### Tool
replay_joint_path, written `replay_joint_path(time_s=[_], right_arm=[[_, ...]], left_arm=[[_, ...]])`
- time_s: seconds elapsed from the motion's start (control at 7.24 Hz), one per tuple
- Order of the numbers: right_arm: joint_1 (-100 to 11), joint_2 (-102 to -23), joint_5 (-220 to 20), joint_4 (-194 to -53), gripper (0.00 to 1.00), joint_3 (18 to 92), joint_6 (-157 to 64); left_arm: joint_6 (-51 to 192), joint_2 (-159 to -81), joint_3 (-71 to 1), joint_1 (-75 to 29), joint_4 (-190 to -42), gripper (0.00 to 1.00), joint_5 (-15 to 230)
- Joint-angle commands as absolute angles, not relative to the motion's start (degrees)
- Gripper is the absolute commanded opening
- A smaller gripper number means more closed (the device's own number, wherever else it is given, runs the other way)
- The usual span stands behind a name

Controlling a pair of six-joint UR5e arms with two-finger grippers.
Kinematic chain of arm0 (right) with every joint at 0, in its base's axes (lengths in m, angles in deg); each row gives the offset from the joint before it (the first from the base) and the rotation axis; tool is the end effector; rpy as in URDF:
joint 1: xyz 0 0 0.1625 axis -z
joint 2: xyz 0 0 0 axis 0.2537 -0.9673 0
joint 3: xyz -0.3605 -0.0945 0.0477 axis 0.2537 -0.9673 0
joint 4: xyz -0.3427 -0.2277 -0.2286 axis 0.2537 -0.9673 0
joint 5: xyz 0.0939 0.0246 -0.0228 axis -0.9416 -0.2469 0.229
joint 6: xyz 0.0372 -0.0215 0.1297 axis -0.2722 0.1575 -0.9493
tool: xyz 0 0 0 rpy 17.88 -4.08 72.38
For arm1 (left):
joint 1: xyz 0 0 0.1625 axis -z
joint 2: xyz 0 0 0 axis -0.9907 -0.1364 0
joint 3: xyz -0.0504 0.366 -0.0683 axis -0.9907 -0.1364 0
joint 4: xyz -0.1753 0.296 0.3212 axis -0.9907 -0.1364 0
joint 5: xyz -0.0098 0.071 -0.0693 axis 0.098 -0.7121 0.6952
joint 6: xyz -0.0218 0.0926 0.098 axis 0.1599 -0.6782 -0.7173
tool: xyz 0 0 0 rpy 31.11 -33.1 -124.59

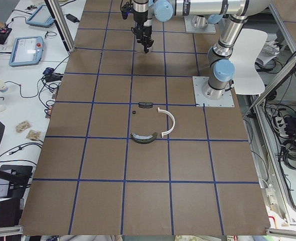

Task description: Place bearing gear from tray to pile

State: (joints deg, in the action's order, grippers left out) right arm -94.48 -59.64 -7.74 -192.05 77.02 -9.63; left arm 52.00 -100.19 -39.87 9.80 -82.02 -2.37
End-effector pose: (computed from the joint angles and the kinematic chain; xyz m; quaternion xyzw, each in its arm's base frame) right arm 0.3573 -0.4758 0.0607 -0.3451 0.9191 -0.0700 0.1769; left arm -0.1554 -0.5468 0.3625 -0.0478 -0.9986 0.0173 0.0120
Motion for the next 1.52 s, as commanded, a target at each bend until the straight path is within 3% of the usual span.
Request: replay_joint_path(time_s=[0.0, 0.41, 0.69, 0.83, 1.1, 1.38], right_arm=[[-94.4, -59.2, -7.8, -193.1, 0.99, 77.0, -9.7], [-86.3, -63.1, -4.0, -191.2, 1.0, 76.4, -9.9], [-75.9, -71.9, -3.4, -174.7, 1.0, 75.9, -9.8], [-72.4, -77.0, 0.7, -165.2, 1.0, 73.6, -9.9], [-67.8, -81.0, 7.2, -141.5, 1.0, 61.4, -10.3], [-67.7, -81.0, 8.8, -129.5, 1.0, 51.5, -23.0]], left_arm=[[52.2, -101.3, -40.7, 10.6, -82.3, 1.0, -2.3], [59.9, -101.7, -48.7, 16.6, -77.6, 1.0, -2.3], [68.0, -105.9, -58.2, 22.0, -59.6, 1.0, -1.7], [70.9, -109.0, -57.9, 24.0, -56.0, 1.0, -1.8], [73.2, -115.5, -57.2, 27.7, -50.3, 1.0, -2.3], [75.4, -120.1, -57.0, 28.8, -44.2, 1.0, -2.4]])
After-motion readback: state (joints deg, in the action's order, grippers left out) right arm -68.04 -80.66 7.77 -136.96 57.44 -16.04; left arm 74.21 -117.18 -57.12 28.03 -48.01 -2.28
